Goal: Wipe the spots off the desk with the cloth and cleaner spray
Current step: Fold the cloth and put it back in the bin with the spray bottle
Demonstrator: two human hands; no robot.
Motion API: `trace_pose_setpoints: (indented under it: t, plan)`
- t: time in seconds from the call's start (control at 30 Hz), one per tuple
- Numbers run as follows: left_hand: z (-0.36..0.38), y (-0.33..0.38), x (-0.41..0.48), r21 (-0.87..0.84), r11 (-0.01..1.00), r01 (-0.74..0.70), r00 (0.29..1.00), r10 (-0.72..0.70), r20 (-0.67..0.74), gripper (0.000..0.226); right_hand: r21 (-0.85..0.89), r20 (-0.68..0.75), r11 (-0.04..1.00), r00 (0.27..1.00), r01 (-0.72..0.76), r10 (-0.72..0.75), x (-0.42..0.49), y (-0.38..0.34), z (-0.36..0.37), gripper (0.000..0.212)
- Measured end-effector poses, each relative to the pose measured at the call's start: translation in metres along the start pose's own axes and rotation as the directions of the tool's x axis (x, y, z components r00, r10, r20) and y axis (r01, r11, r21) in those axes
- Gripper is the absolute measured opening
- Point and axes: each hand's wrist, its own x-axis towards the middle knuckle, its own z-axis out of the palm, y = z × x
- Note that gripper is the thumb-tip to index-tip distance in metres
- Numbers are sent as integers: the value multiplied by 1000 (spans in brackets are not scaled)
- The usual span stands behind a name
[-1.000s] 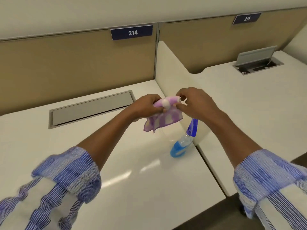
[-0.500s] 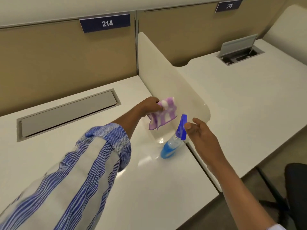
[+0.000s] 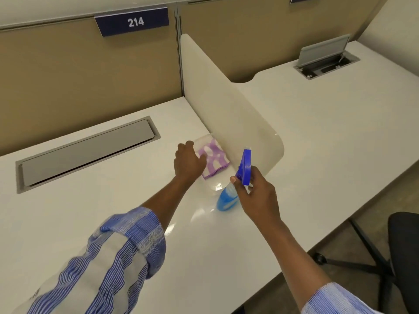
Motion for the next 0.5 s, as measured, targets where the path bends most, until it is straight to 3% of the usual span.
trace_pose_setpoints:
  t: [0.27,0.5]
  plan:
    - [22,-21,-33,-199,970,137,988,-118,102,51,-76,-32,994,996,79,-82,3,-12,-23,32]
    - [27,-23,-33,-261,949,176,981,-149,123,57,-45,-192,976,957,214,-218,9,-59,-76,28]
